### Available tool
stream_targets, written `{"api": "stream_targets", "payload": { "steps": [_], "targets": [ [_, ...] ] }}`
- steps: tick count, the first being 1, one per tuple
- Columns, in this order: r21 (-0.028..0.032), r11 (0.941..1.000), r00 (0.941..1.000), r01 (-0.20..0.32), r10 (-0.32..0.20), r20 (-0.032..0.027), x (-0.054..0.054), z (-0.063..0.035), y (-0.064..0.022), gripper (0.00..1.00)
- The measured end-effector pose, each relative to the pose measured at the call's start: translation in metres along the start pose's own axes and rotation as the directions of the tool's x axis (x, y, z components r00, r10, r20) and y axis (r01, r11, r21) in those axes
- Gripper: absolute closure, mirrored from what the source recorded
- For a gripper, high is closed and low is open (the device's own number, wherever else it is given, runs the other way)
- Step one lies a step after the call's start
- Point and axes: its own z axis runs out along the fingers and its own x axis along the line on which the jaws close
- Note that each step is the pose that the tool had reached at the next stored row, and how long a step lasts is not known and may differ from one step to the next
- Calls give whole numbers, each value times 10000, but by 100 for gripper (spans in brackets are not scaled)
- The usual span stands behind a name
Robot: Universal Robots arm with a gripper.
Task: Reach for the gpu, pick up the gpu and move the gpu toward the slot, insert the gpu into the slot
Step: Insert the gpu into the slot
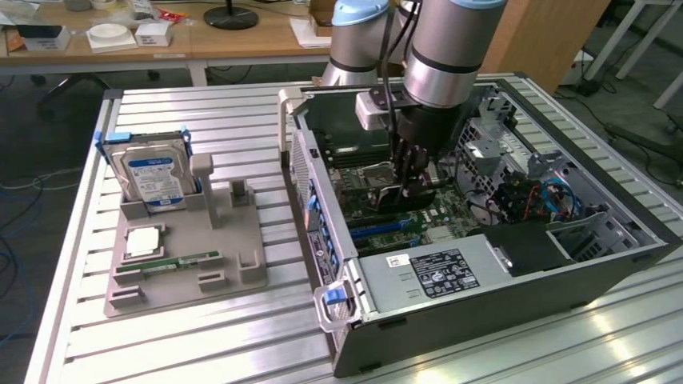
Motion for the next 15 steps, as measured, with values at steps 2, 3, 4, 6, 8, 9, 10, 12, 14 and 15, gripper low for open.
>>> {"api": "stream_targets", "payload": {
  "steps": [2,3,4,6,8,9,10,12,14,15],
  "targets": [
    [2,10000,10000,0,0,0,0,2,0,74],
    [3,10000,10000,0,0,0,0,2,0,74],
    [4,10000,10000,0,0,0,0,2,0,74],
    [3,10000,10000,0,0,-1,0,2,0,74],
    [4,10000,10000,0,0,-1,0,2,0,74],
    [3,10000,10000,0,0,0,0,4,0,74],
    [5,10000,10000,0,0,4,0,15,0,74],
    [3,10000,10000,0,0,-1,0,45,1,74],
    [3,10000,10000,0,0,0,0,73,1,74],
    [3,10000,10000,0,0,1,0,84,1,74]
  ]
}}
